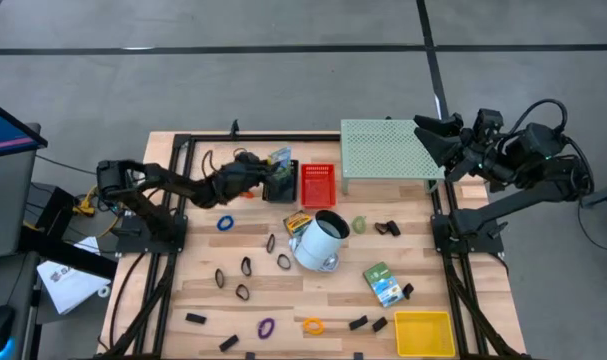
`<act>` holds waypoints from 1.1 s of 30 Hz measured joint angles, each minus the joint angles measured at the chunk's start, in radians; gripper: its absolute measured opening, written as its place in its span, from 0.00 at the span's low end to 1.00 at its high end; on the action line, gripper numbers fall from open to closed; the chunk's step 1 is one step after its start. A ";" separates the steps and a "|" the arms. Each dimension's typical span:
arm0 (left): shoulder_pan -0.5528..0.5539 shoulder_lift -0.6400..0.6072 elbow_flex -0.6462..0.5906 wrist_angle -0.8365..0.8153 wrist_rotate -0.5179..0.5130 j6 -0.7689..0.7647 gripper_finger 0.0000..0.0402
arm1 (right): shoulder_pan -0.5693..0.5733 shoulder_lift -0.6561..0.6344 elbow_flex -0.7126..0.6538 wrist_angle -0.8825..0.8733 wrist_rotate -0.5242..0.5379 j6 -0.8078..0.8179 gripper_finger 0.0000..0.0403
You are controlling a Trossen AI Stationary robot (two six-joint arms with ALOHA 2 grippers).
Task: Pick & Place Office Desk Supplies
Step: Put the crayon box into the black bin
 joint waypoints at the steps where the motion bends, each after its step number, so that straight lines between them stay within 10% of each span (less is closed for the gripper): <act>1: -0.018 0.000 0.000 -0.008 -0.060 -0.016 0.21 | 0.000 0.000 0.000 0.000 0.000 0.000 0.62; 13: -0.116 0.000 0.029 -0.135 -0.334 -0.211 0.20 | 0.000 0.010 -0.001 0.000 0.000 0.003 0.62; 33: -0.128 0.154 0.161 -0.298 -0.353 -0.373 0.29 | 0.037 0.013 -0.001 0.002 0.000 0.003 0.62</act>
